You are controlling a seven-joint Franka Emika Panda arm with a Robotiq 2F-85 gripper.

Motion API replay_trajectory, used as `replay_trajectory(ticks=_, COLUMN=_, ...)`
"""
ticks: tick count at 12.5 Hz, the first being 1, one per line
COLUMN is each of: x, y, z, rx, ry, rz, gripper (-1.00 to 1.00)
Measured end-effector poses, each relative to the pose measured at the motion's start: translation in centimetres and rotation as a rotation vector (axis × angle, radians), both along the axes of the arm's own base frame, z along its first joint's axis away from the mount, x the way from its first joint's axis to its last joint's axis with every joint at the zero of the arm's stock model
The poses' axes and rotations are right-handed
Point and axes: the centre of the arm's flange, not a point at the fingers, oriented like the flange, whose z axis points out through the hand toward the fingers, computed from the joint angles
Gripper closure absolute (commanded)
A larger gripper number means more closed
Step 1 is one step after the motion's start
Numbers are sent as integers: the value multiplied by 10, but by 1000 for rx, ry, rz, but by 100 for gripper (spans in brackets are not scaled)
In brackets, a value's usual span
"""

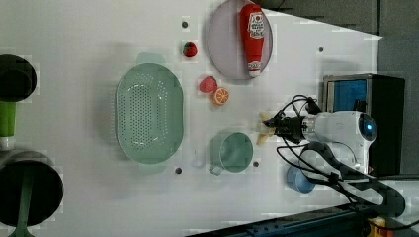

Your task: Pick banana from table and place on oven.

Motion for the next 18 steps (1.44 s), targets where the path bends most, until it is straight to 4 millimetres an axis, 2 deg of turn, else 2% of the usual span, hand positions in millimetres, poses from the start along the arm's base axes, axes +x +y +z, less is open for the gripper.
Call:
replay_trajectory(ticks=1, x=5, y=-3, z=7, rx=0, ry=-21, rz=-10, gripper=48)
replay_trajectory(ticks=3, x=17, y=-5, z=37, rx=-9, ry=-65, rz=6, gripper=48)
replay_trajectory(ticks=5, x=23, y=-2, z=91, rx=-10, ry=-62, rz=12, gripper=48)
replay_trajectory(ticks=7, x=31, y=4, z=176, rx=-10, ry=-111, rz=17, gripper=48)
replay_trajectory(ticks=9, x=28, y=3, z=275, rx=-4, ry=-176, rz=2, gripper=48)
replay_trajectory(ticks=10, x=18, y=-1, z=320, rx=2, ry=-201, rz=-11, gripper=48)
replay_trajectory(ticks=11, x=6, y=-7, z=355, rx=-14, ry=-214, rz=-11, gripper=48)
replay_trajectory(ticks=12, x=-8, y=-17, z=380, rx=-14, ry=-205, rz=-29, gripper=48)
replay_trajectory(ticks=13, x=-16, y=-28, z=398, rx=-13, ry=-205, rz=-53, gripper=48)
replay_trajectory(ticks=14, x=-19, y=-40, z=407, rx=-9, ry=-213, rz=-76, gripper=48)
replay_trajectory(ticks=16, x=-22, y=-77, z=400, rx=20, ry=-196, rz=-101, gripper=48)
replay_trajectory(ticks=18, x=-22, y=-131, z=377, rx=24, ry=-136, rz=-155, gripper=48)
